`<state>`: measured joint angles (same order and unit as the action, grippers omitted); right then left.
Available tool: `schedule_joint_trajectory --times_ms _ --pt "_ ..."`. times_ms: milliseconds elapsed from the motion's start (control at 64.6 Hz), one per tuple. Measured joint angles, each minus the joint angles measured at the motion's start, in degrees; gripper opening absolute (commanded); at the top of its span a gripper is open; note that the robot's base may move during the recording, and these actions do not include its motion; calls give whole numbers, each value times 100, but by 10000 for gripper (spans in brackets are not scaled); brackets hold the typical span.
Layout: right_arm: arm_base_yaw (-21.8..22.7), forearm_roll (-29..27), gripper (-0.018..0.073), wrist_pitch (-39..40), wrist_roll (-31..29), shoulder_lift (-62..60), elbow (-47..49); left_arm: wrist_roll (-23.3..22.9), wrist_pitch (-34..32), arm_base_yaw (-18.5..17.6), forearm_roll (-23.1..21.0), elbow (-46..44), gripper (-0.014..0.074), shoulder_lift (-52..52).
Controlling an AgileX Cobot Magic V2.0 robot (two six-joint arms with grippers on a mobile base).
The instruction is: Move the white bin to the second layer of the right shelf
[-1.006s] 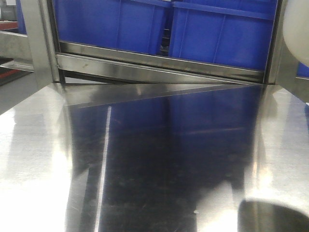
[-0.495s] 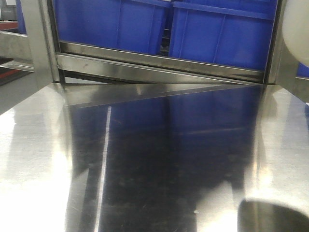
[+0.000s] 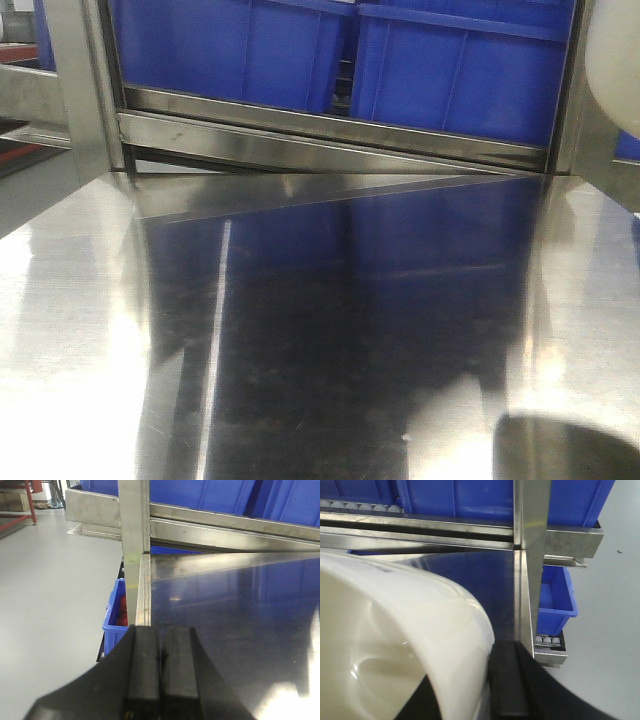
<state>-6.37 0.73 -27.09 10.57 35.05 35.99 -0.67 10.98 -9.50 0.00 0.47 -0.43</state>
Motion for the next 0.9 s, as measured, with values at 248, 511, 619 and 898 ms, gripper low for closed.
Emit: schedule_joint_trajectory --times_ms 248,511,619,898 --pt "0 0 52 0 0 0 0 0 0 0 0 0 85 0" --pt "0 0 52 0 0 0 0 0 0 0 0 0 85 0" --pt "0 0 52 0 0 0 0 0 0 0 0 0 85 0" --pt "0 0 52 0 0 0 -3 0 0 0 0 0 85 0"
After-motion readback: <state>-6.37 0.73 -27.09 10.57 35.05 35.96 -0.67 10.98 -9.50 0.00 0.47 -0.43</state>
